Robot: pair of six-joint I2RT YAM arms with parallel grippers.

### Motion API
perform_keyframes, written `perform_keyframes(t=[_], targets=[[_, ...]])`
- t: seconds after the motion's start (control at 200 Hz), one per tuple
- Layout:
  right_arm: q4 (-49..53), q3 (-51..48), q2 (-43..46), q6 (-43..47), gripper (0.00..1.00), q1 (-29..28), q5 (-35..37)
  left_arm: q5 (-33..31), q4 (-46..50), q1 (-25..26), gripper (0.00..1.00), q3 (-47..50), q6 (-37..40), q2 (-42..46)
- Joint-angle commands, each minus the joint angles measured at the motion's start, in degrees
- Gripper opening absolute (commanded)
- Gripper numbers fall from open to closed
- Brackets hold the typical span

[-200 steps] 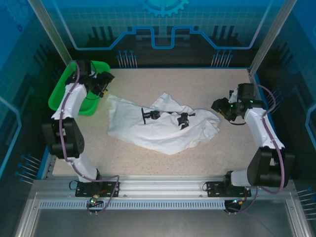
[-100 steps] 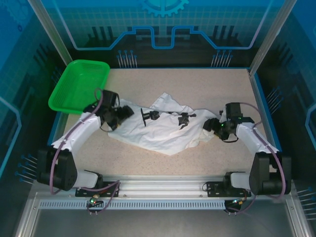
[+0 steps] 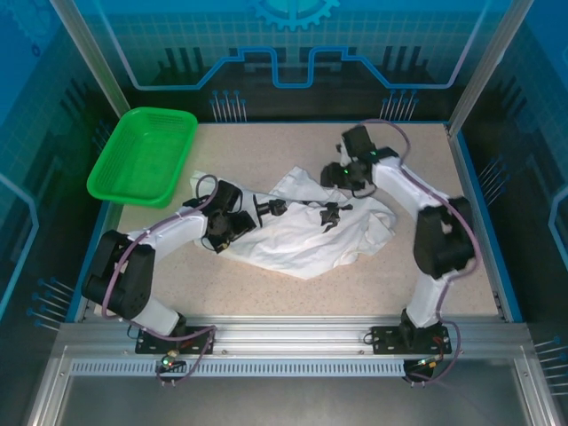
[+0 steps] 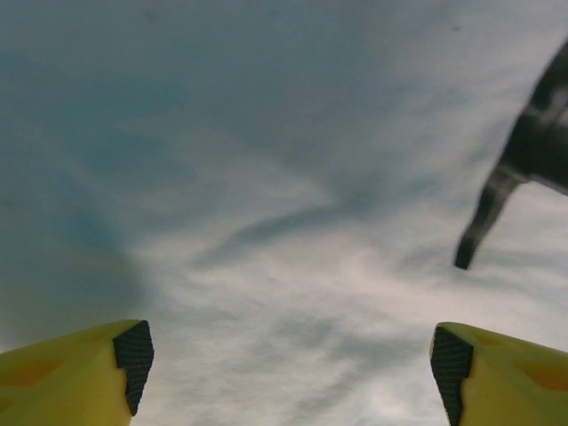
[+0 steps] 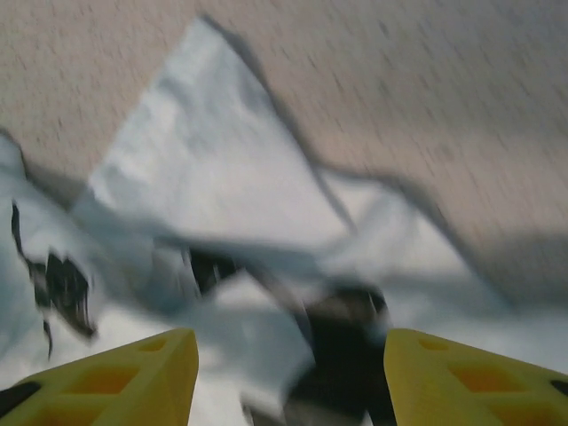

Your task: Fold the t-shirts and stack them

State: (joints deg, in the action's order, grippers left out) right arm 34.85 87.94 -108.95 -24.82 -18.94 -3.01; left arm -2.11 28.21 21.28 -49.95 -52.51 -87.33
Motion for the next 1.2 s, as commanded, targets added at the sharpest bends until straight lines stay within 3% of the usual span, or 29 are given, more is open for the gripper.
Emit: perform_keyframes(t=[0.0,0.21,0.3,0.355,0.48,0.615,0.745,0.945,1.196], targets=[[5.14,10.42,-12.02,5.17,0.59,-3.47,1.86,-8.07,2.88,2.67,0.85,2.96,-1.25,3.89],[9.39,26.49,-28.0,7.59,0.61,-7.31,3.89,-6.38,-1.54,4.21,0.82,12.29,-1.55,7.5],[11.94,30.86,-31.86,7.2,0.55,-8.17,5.53,-5.83,-2.76,4.21,0.74,14.66,-0.13,8.09],[12.67,32.16,-32.95,6.8,0.51,-8.15,6.07,-6.64,-3.34,4.17,0.66,15.68,0.36,8.44],[12.8,32.78,-33.7,4.17,0.28,-6.37,8.26,-8.14,-4.84,4.2,0.47,16.65,1.04,7.69],[11.6,31.56,-32.9,1.21,0.1,-2.36,9.65,-8.89,-6.92,4.1,0.22,15.39,1.86,4.72],[8.35,29.72,-30.53,-1.27,0.03,1.64,10.13,-9.26,-8.32,4.08,0.0,12.48,1.91,1.79],[3.47,29.88,-28.08,-4.11,0.0,6.6,11.99,-8.66,-8.92,3.6,0.0,5.75,0.82,-3.09],[2.33,36.94,-31.97,-9.97,0.0,12.42,14.51,-7.94,-7.9,2.96,0.0,-4.16,-0.7,-9.92]])
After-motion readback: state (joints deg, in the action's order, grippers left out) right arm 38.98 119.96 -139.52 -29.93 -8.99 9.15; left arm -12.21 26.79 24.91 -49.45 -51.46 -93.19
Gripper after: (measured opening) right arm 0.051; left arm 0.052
